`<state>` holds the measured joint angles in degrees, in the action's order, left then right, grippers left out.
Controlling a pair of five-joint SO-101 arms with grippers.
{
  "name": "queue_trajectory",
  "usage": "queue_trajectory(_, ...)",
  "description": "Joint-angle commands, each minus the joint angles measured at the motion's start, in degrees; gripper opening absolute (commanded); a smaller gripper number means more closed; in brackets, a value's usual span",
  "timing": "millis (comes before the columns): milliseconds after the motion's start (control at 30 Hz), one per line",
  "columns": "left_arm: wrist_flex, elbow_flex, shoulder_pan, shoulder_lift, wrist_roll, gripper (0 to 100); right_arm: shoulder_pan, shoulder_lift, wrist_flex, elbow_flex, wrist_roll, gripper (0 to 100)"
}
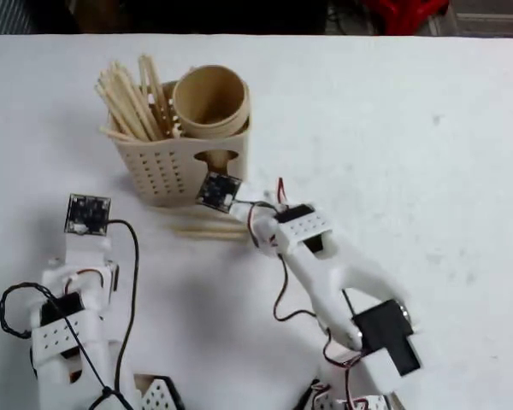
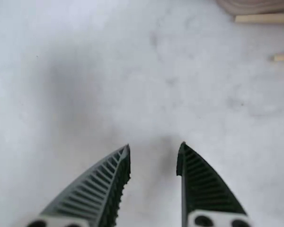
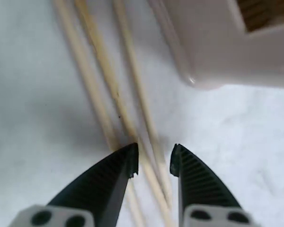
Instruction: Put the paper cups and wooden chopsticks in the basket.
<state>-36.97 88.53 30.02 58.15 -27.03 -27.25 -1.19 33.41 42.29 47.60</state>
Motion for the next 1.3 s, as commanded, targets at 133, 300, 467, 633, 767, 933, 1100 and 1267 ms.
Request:
queue_trajectory(133, 0.88, -0.35, -0.57, 1.10, 0.53, 17, -2.51, 4.35, 7.34, 1.41, 1.05, 5.4)
queue_trajectory(300, 0.88, -0.35, -0.57, 1.10, 0.53, 17, -8.13, 13.23, 7.78, 9.32, 1.05, 8.0)
queue_trajectory(467, 0.88, -0.35, -0.57, 1.10, 0.53, 17, -8.92, 18.07, 8.22, 11.43, 0.62, 8.0)
queue_trajectory(633, 0.88, -0.35, -0.57, 1.10, 0.53, 17, -9.01, 20.53, 10.33, 10.11, -2.37, 8.7)
queue_trajectory(767, 0.88, -0.35, -0.57, 1.10, 0.53, 17, -9.54, 20.97, 15.52, 4.48, -3.08, 15.6)
queue_trajectory(933, 0.88, -0.35, -0.57, 1.10, 0.53, 17, -12.88, 16.22, 20.53, -6.33, -5.36, 20.4)
queue_trajectory(1100, 0.88, -0.35, -0.57, 1.10, 0.53, 17, -13.67, 4.35, 17.36, -12.48, -8.97, 20.4)
queue_trajectory(1267, 0.88, -0.35, -0.57, 1.10, 0.53, 17, -12.26, -2.95, 12.44, -13.19, -10.02, 20.0)
